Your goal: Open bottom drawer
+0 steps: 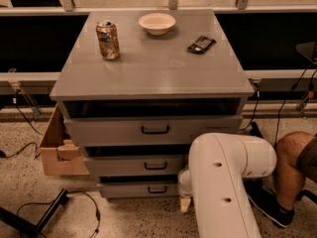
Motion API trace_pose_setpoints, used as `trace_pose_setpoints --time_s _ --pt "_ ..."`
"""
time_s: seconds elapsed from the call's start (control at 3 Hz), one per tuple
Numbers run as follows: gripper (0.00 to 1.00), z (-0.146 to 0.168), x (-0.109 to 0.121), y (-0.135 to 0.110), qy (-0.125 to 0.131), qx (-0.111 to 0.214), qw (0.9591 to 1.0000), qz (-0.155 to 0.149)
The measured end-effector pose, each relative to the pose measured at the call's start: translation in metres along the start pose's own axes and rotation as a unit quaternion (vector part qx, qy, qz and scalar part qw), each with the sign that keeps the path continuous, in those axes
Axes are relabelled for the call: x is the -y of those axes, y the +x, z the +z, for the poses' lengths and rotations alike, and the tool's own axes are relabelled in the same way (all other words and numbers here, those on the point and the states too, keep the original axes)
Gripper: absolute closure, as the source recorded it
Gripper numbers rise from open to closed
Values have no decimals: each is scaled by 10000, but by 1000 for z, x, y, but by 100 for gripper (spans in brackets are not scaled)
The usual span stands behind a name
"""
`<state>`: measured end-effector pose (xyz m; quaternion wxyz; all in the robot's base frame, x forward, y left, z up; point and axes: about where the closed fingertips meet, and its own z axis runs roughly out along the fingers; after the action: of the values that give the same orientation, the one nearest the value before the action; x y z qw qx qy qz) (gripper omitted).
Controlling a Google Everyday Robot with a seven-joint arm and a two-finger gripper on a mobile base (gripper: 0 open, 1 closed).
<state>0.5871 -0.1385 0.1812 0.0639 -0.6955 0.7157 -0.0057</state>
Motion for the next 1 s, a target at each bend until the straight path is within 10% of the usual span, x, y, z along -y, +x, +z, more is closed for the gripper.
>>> trace_pose_setpoints --time_s 0.67,1.0 --pt "70 -23 -44 34 -392 -468 9975 364" --pt "60 -22 -45 34 -405 -470 9974 359"
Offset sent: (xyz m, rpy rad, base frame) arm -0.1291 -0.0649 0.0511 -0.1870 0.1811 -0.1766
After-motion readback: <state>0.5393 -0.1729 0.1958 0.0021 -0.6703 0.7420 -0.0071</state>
